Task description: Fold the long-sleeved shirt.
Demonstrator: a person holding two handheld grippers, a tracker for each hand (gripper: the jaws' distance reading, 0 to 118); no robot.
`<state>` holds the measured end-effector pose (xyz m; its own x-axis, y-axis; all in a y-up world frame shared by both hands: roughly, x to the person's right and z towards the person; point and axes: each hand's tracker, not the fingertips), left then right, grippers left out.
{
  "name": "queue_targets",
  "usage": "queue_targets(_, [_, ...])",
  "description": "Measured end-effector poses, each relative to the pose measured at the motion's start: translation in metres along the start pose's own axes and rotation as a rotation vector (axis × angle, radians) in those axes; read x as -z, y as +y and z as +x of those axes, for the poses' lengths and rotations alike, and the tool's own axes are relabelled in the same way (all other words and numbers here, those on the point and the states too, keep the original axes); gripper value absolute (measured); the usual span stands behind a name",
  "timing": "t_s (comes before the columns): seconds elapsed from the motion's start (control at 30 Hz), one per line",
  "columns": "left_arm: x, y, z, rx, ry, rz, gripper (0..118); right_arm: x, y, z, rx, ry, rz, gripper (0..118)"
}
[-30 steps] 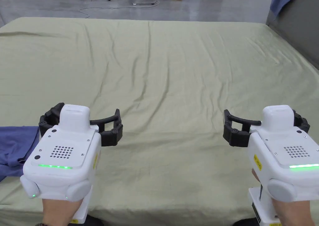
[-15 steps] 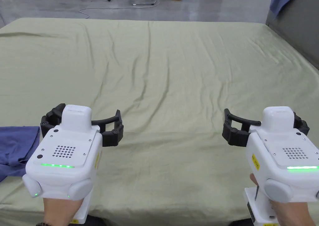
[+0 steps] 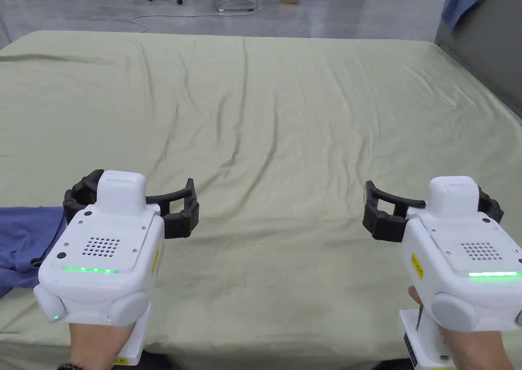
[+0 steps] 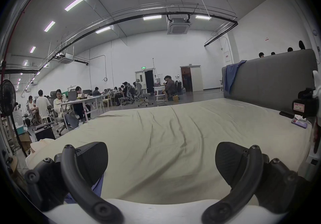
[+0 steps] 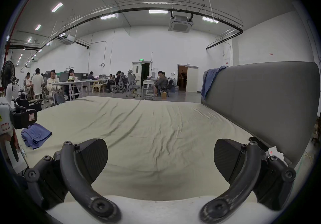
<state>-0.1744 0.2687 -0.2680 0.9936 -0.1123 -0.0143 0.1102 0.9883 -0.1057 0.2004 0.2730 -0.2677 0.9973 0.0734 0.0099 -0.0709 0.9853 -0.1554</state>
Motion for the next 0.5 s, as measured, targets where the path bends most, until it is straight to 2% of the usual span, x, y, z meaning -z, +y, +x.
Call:
queue_targets(0.33, [0.0000, -0.0008, 0.0000, 0.009, -0.003, 0.006, 118, -0.0049, 0.0016, -0.0041, 0.003, 0.020, 0.024, 118])
queue_targets(0.5, [-0.0007, -0.0010, 0.0005, 0.009, -0.005, 0.012, 118, -0.0059, 0.0018, -0.0094, -0.002, -0.001, 0.034, 118])
